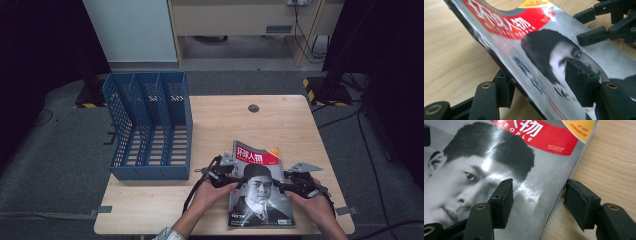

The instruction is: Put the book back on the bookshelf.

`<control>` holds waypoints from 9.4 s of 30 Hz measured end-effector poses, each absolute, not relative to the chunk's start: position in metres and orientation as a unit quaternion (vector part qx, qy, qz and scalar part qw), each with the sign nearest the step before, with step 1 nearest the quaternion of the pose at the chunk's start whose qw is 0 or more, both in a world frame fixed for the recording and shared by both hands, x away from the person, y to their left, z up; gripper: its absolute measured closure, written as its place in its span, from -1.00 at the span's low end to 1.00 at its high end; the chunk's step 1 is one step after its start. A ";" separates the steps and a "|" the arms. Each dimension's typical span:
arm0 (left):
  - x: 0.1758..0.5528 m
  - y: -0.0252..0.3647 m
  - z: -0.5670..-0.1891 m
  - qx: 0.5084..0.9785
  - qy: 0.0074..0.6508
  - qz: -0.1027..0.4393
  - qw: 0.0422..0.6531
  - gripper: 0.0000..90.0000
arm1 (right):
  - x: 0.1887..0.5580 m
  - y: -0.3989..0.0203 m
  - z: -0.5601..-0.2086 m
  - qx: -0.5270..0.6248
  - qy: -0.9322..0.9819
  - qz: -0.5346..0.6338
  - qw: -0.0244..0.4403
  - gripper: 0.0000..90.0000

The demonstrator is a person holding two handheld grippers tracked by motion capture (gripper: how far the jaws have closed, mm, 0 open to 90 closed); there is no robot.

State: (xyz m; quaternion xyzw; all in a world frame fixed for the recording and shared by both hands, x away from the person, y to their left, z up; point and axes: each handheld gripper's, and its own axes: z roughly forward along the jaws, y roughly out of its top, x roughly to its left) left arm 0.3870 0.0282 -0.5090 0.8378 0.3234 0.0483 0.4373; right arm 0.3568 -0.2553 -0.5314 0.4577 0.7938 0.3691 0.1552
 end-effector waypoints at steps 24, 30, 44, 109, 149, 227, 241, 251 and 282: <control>0.431 0.000 -0.489 0.857 0.301 0.036 0.416 -0.03 | 0.358 -0.260 -0.536 0.451 0.783 0.400 0.155 0.19; 0.435 -0.001 -0.493 0.857 0.302 0.035 0.416 -0.03 | 0.358 -0.257 -0.536 0.443 0.787 0.400 0.155 0.20; 0.435 -0.004 -0.495 0.855 0.308 0.027 0.416 0.19 | 0.357 -0.256 -0.536 0.435 0.790 0.402 0.155 0.25; 0.418 0.005 -0.449 0.820 0.313 0.047 0.478 0.88 | 0.362 -0.278 -0.537 0.489 0.770 0.347 0.216 -0.40; 0.425 0.025 -0.401 0.786 0.316 0.049 0.529 0.92 | 0.362 -0.273 -0.537 0.480 0.776 0.348 0.213 -0.41; 0.416 0.089 -0.298 0.720 0.335 0.146 0.589 0.92 | 0.360 -0.269 -0.537 0.475 0.779 0.352 0.210 -0.39; 0.416 0.102 -0.293 0.716 0.342 0.152 0.590 0.92 | 0.360 -0.269 -0.537 0.475 0.779 0.352 0.210 -0.39; 0.411 0.125 -0.286 0.709 0.352 0.163 0.588 0.92 | 0.360 -0.269 -0.537 0.475 0.779 0.352 0.210 -0.39; 0.402 0.194 -0.265 0.672 0.392 0.193 0.597 0.92 | 0.362 -0.268 -0.537 0.472 0.781 0.352 0.209 -0.39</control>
